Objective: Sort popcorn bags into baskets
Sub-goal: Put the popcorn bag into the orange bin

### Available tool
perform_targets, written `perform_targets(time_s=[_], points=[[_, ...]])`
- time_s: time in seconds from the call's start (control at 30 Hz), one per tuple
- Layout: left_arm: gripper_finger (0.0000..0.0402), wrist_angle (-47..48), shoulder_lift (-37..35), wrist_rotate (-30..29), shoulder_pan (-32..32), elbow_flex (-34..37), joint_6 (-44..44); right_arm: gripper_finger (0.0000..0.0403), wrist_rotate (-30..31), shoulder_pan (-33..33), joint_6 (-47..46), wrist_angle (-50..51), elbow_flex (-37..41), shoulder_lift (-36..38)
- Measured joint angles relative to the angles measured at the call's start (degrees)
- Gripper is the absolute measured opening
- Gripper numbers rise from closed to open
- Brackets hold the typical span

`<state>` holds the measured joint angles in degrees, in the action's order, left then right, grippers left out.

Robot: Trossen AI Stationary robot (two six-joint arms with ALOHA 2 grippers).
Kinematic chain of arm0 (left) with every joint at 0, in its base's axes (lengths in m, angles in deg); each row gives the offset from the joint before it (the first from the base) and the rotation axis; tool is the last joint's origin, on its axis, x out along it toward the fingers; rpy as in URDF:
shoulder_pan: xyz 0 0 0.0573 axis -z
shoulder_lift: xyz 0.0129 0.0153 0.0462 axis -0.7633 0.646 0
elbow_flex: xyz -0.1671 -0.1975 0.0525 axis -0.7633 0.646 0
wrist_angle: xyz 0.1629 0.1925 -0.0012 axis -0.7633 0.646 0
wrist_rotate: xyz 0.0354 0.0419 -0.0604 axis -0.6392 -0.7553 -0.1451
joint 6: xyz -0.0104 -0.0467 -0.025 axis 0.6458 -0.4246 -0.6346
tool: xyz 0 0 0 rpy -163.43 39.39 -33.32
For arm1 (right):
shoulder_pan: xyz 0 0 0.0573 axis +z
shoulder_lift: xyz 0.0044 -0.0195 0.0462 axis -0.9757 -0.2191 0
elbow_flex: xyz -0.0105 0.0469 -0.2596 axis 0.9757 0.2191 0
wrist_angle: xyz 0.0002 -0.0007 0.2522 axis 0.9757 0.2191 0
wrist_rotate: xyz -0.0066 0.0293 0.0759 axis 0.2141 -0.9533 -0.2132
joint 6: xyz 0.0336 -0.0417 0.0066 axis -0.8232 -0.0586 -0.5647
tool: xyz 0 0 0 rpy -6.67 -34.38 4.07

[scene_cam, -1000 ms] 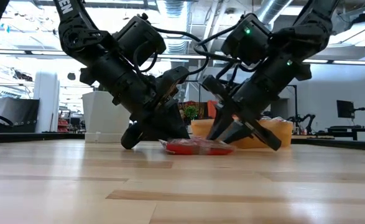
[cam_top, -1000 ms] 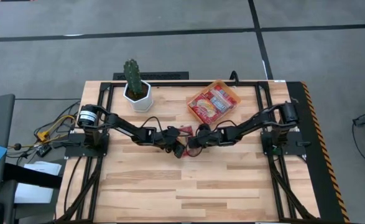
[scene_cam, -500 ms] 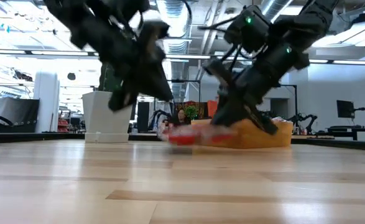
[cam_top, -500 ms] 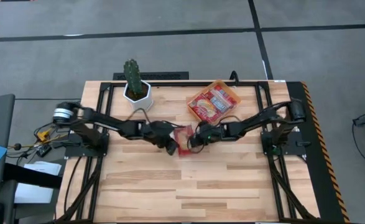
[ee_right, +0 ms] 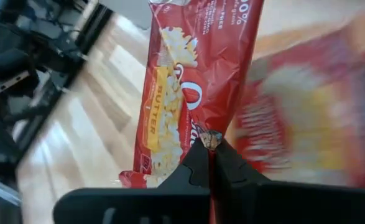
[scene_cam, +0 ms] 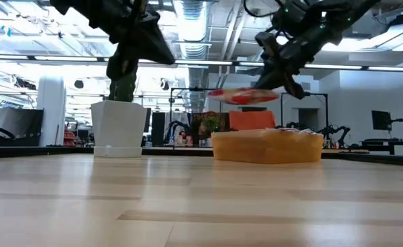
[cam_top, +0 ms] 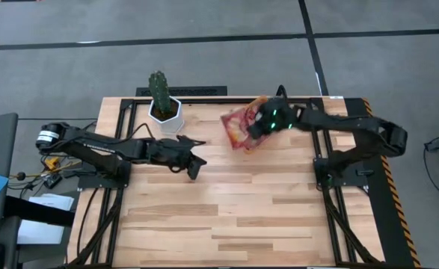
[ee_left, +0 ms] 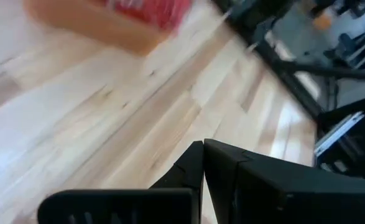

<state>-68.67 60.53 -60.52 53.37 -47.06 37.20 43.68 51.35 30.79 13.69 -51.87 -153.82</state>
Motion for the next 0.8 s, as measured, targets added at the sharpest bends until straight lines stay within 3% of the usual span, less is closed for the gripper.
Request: perform_targets(time_s=[0.2, 0.4, 0.8], points=[[0.0, 3.18, 0.95, -0.45, 0.53, 0.02, -1.65, 0.0004, -3.89, -16.2, 22.49, 19.14, -8.89, 0.55], [0.0, 4.62, 1.26, -1.52, 0.58, -0.02, -2.0, 0.0005, -5.53, -26.81, 39.57, 28.86, -15.22, -3.1], [0.0, 4.68, 1.26, -2.09, 0.58, -0.04, -0.57, 0.0012, -12.44, -31.63, 52.96, 32.85, -15.69, -12.42]])
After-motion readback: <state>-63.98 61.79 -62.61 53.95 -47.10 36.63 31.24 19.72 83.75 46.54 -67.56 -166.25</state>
